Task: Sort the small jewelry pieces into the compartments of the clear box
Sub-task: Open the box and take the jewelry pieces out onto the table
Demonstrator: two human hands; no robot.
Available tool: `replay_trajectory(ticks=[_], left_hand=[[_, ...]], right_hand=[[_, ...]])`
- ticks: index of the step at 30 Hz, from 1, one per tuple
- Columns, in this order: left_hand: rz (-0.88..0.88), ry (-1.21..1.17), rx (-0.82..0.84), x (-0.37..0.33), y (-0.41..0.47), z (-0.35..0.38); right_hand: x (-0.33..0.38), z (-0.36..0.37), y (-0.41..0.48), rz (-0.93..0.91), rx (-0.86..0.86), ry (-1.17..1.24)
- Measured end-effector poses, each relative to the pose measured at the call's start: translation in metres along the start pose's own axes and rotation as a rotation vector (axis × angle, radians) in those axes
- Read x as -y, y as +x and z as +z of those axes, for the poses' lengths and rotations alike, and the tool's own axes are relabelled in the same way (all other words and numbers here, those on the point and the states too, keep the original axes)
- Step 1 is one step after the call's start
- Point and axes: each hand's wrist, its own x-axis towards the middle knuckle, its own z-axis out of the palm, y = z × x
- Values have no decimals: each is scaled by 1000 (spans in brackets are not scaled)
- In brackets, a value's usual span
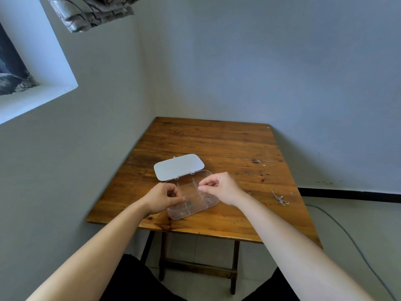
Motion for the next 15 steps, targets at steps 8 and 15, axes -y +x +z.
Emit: replay_trajectory(ticks=[8,15], left_hand=[[126,-37,-274,-36,15,3],[207,-367,-307,-110,58,30]], right_hand=[[-3,-72,-8,58,-373,316],[-26,-136,-24,132,-553,403]])
